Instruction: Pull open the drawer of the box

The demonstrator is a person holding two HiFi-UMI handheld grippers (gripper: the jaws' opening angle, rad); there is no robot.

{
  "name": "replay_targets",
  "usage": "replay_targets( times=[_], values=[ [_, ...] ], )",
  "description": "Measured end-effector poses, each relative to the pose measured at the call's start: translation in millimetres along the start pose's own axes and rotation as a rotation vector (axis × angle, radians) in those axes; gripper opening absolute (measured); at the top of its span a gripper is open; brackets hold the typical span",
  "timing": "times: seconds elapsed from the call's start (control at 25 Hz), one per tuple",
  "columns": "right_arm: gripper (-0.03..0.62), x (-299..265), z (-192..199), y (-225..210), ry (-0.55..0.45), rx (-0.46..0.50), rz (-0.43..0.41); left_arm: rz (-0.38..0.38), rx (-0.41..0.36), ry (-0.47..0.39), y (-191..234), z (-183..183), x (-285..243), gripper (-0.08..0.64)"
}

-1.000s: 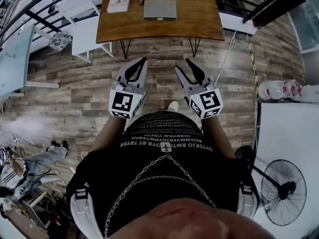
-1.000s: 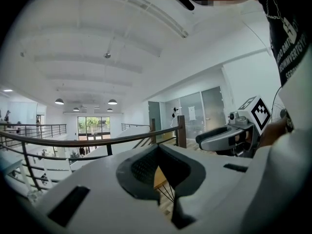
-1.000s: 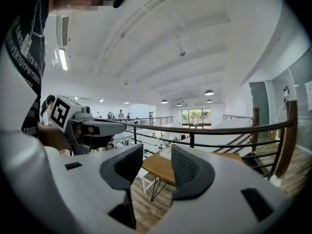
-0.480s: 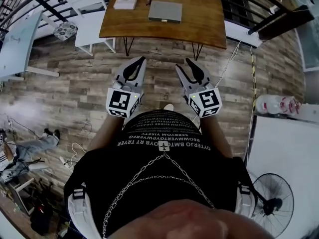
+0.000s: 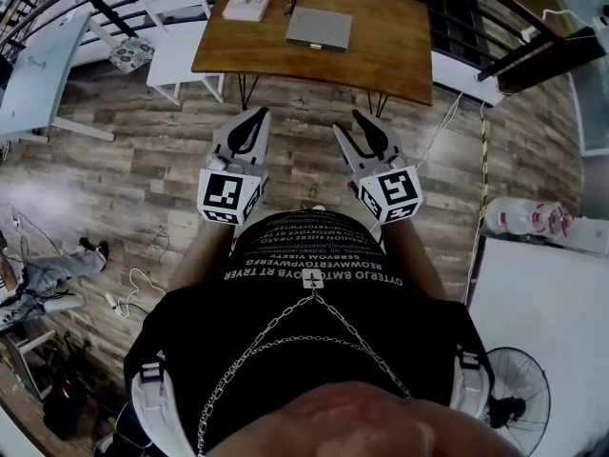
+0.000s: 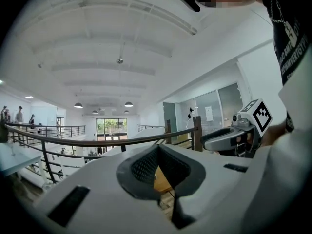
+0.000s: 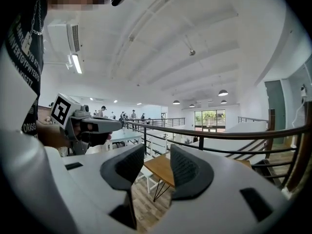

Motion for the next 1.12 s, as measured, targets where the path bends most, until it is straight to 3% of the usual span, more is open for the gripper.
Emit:
replay_targets(
  times=[0.56, 1.12],
  values=[
    [0.146, -2.0, 25.6, -27.6, 0.057, -0.047, -0.055, 0.022, 0.024, 0.061, -25.4, 9.1, -40.0, 0.005],
    [0.137, -28.0, 44.1, -37.5, 0.111, -0.090, 0.003, 0.086, 0.033, 0.075, 3.5, 20.0, -67.3, 0.005]
  ],
)
Point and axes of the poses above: the fingertips, and each gripper's own axes: x backward along the fingers, y to its left, z out of its underside, the point moved 8 cm from there along x, backward along the fingers, and after that the axes turned 13 degrees about z, right-handed, at the moved point
